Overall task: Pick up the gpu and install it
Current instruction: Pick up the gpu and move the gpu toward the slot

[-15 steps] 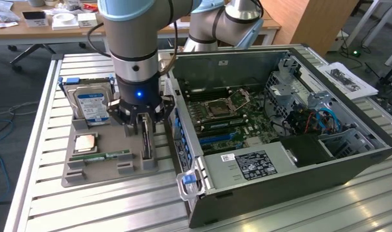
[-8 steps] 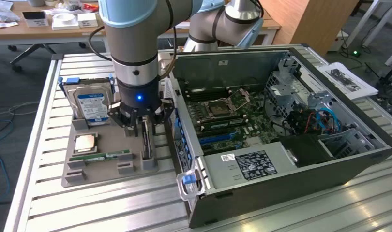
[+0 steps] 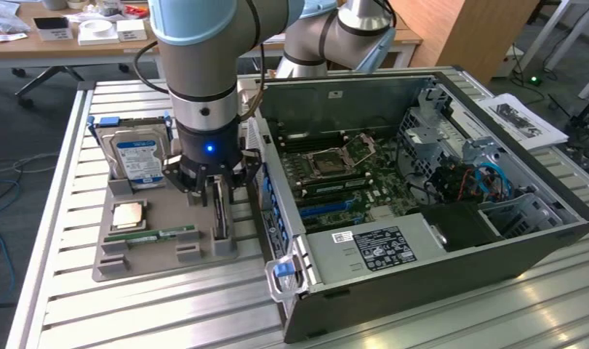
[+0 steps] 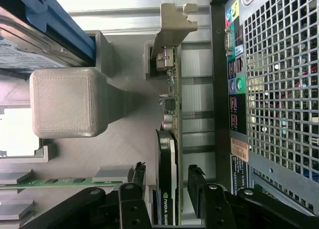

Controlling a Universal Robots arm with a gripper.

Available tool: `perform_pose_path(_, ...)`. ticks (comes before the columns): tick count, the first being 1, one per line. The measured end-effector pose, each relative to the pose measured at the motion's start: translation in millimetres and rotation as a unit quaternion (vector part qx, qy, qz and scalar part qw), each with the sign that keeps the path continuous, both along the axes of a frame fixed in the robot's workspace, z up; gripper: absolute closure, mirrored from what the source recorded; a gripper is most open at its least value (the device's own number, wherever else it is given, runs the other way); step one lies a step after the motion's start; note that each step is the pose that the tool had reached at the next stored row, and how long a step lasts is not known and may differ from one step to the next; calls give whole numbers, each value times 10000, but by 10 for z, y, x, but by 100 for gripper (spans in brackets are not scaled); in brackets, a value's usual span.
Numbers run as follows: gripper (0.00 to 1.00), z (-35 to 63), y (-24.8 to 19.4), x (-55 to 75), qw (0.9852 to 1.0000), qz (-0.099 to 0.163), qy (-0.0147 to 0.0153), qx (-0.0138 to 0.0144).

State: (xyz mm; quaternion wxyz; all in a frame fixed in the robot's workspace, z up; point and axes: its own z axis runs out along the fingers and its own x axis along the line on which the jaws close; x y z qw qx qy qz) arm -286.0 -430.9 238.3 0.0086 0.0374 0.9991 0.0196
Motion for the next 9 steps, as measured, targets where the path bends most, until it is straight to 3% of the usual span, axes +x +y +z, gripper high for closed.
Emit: perform_pose_path(9, 53, -30, 48, -12, 10000, -1, 0, 0)
